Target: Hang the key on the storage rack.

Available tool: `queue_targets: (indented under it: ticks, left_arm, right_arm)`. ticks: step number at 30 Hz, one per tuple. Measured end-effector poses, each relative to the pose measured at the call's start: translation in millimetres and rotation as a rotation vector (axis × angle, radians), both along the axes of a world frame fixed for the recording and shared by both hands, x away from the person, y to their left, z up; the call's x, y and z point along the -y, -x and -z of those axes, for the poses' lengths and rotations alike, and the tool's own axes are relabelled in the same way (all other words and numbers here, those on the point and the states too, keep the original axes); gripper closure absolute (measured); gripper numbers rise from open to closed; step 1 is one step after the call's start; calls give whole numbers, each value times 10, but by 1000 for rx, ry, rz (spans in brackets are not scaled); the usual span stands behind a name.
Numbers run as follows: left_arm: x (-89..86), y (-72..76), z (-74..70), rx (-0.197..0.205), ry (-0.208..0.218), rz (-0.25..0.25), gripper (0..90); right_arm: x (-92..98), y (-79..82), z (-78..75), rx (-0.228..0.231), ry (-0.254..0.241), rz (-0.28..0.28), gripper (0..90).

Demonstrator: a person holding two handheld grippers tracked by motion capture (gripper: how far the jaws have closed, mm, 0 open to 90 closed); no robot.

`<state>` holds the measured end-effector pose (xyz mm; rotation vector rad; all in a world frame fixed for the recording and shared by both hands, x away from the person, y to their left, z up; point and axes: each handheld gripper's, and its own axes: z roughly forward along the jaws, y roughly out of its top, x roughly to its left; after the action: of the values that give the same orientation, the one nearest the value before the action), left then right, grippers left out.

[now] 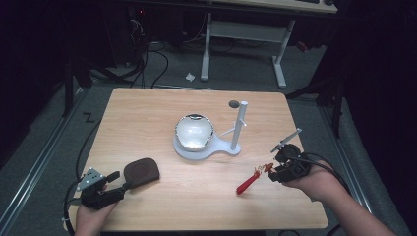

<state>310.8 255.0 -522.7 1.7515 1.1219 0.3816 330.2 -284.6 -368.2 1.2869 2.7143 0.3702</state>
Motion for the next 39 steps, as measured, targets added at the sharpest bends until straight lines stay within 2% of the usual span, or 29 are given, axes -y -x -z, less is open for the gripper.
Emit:
queue_targets:
  ticks: [2, 7, 17, 22, 23, 39]
  left_arm:
    - [3, 0, 1, 0, 0, 1, 320]
    - [2, 0, 2, 0, 0, 0, 320]
    - [-8, -1, 6, -2, 2, -2, 320]
    - [-17, -5, 9, -2, 5, -5, 320]
    - [-18, -5, 9, -2, 5, -5, 320]
    - [-37, -2, 11, -3, 11, -7, 320]
  right_arm:
    - [-13, -11, -98, 3, 5, -6, 667]
    - [-29, -26, -206, 1, 5, -2, 667]
    - [-51, -138, -471, 48, 11, -3, 667]
    - [-110, -178, -541, 50, 17, 9, 667]
    - [-111, -195, -545, 56, 17, -6, 667]
    - [-280, -369, -666, 78, 18, -23, 667]
